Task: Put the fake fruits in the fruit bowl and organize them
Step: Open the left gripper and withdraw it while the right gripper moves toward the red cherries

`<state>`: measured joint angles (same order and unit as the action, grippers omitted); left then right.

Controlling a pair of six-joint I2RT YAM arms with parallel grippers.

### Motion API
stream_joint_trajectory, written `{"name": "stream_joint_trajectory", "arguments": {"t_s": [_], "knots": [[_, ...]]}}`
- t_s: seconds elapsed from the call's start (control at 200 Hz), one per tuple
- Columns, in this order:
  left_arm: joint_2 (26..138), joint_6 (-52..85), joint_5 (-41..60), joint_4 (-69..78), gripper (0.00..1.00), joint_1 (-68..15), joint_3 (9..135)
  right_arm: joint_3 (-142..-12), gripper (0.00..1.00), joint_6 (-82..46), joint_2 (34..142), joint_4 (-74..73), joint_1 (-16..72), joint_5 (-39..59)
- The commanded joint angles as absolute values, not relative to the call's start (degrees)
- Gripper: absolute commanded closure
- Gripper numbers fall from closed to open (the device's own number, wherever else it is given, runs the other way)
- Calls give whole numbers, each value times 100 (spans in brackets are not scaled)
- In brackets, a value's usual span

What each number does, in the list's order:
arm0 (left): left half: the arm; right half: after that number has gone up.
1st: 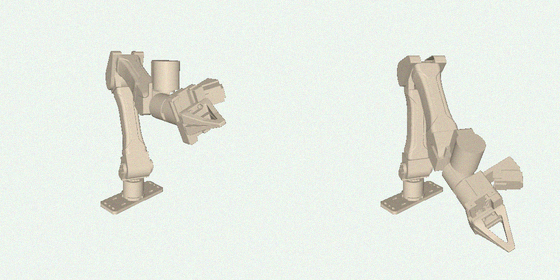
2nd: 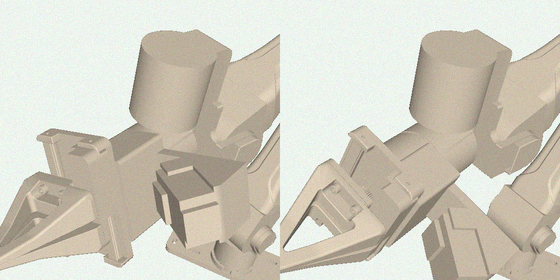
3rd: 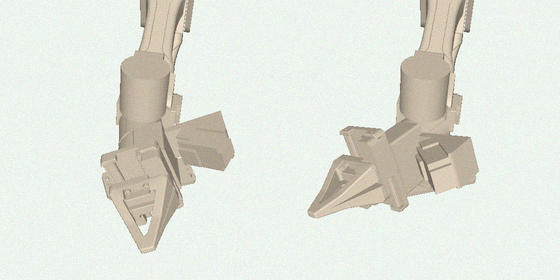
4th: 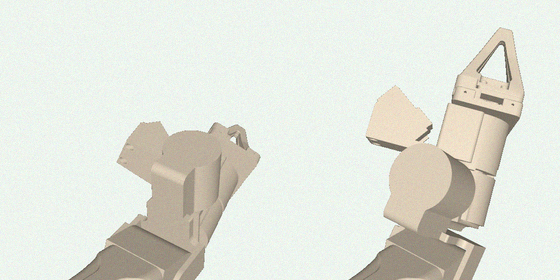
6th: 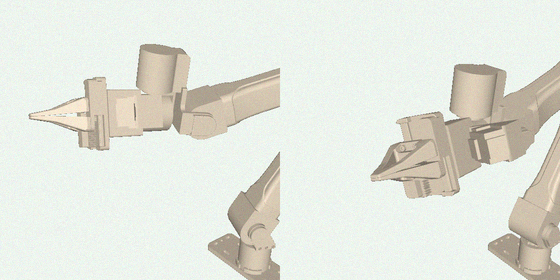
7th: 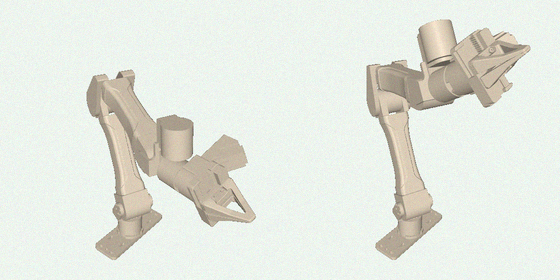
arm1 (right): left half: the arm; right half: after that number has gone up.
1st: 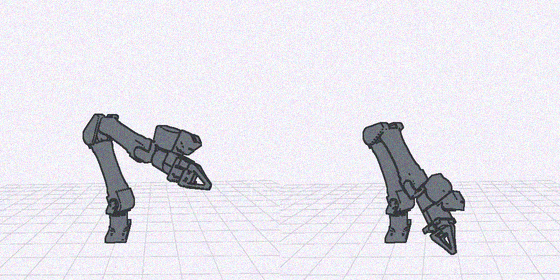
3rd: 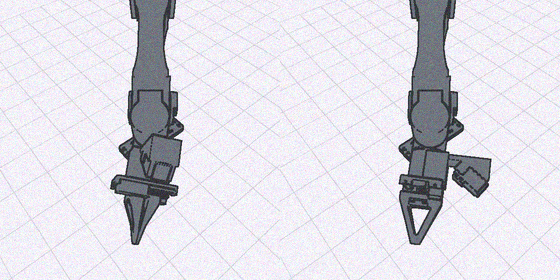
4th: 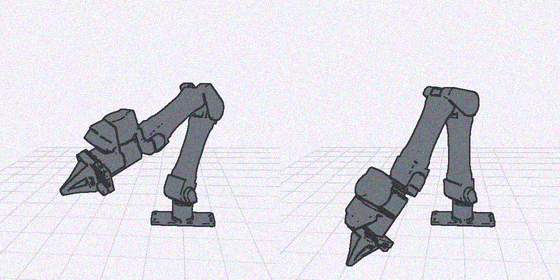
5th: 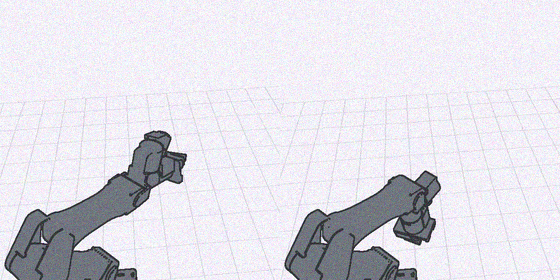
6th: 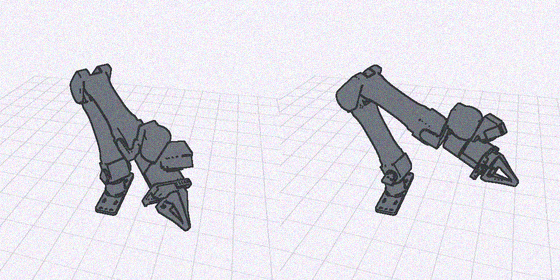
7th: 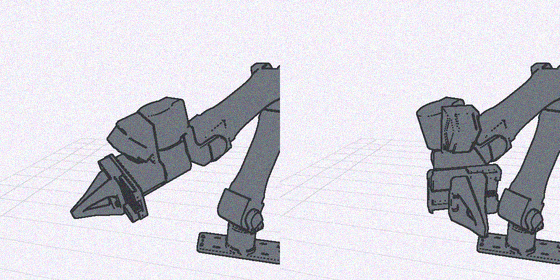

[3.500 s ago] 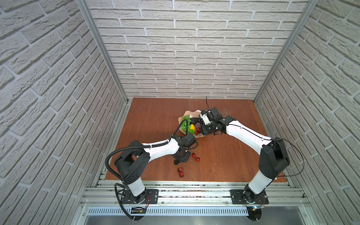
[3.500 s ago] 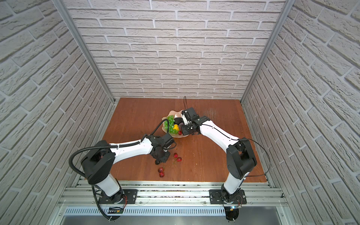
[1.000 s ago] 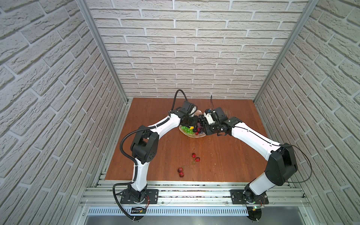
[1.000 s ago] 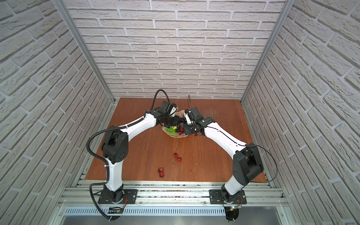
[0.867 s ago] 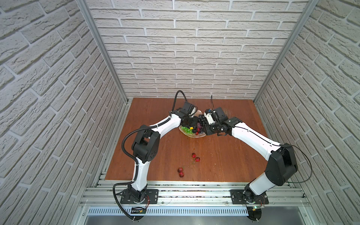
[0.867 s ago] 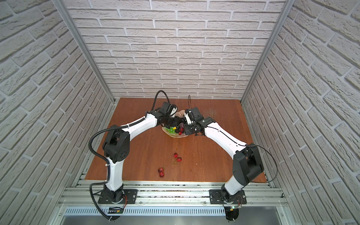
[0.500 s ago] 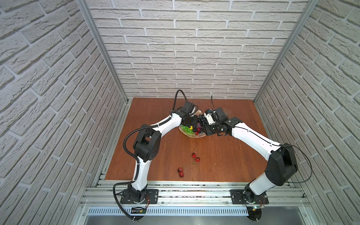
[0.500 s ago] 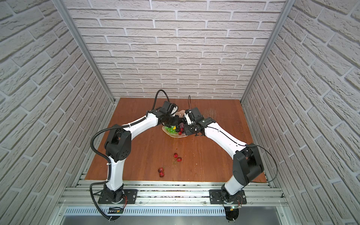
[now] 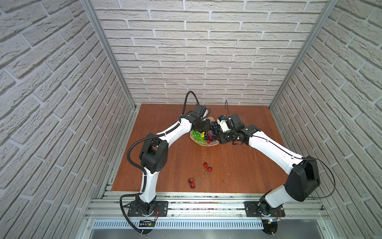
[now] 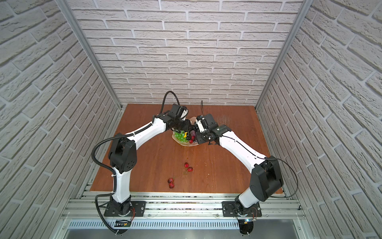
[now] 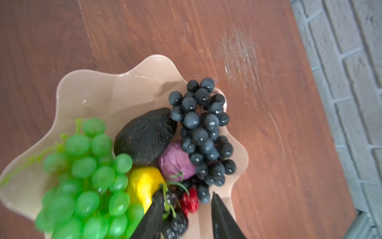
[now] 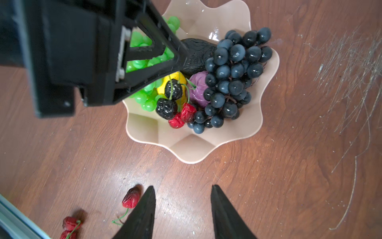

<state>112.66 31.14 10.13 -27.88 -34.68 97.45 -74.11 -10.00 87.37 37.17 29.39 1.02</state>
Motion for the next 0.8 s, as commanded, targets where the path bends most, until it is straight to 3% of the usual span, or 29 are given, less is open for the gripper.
{"name": "stream_joint_trajectory", "arguments": {"t_s": [0.0, 0.34, 0.795], "knots": [[10587, 3135, 987, -2884, 58, -3359, 9418, -7331, 54, -778, 8587, 4029, 3383, -112], [9188, 3294, 818, -3176, 49, -2997, 8046, -6756, 54, -738, 8675, 4329, 4593, -290], [8038, 3445, 582, -3330, 47, -2587, 7002, -7026, 53, -21, 9830, 4492, 5698, -332]]}}
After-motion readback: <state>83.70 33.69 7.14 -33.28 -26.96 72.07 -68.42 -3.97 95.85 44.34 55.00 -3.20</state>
